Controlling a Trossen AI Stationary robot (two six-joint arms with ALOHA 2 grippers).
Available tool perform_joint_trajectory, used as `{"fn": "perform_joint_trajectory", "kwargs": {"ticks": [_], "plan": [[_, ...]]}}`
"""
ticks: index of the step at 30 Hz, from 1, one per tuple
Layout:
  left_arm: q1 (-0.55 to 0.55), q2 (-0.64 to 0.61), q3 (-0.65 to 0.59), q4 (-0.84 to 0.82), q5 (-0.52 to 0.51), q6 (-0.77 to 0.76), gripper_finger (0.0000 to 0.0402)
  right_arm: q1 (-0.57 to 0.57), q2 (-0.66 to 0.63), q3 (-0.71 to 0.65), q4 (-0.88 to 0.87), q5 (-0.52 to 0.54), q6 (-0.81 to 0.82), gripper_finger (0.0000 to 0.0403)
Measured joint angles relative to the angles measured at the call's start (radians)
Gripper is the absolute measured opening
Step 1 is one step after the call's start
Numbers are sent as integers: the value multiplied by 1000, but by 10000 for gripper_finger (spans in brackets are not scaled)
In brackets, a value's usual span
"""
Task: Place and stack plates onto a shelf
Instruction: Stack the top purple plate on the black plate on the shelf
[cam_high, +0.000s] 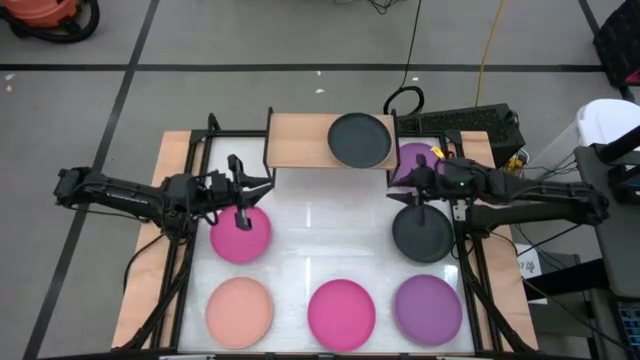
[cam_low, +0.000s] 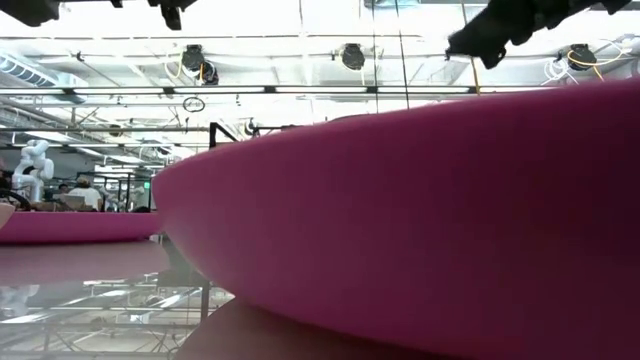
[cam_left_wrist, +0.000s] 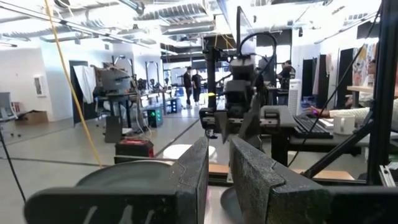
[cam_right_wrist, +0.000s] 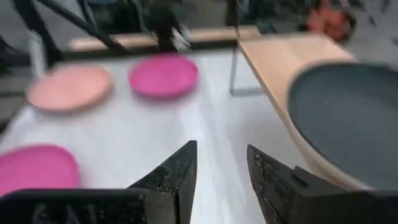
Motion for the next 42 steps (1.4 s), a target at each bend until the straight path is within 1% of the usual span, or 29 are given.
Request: {"fn": "perform_joint_trajectory", "kwargs": {"ticks": [2, 6, 18, 22, 26, 29, 32, 38, 42], "plan": [[0, 0, 0, -7, 0, 0, 72, 0, 23, 23, -82, 22, 0, 125], [0, 0, 0, -11, 1, -18, 72, 0, 52, 32, -191, 20, 24, 125], [0, 0, 0, -29, 2, -53, 72, 0, 121, 32, -465, 25, 202, 125], [0, 0, 0, -29, 2, -52, 72, -7, 159, 31, -543, 108, 248, 125], [0, 0, 0, -29, 2, -52, 72, -43, 205, -7, -555, 147, 248, 125], [0, 0, 0, -36, 2, -52, 72, -83, 253, -39, -551, 150, 244, 125], [0, 0, 0, -41, 2, -54, 72, -125, 305, -42, -539, 152, 243, 125], [0, 0, 0, -45, 2, -69, 72, -207, 384, -42, -544, 227, 285, 125], [0, 0, 0, -47, 2, -70, 72, -249, 416, -42, -472, 229, 295, 125]]}}
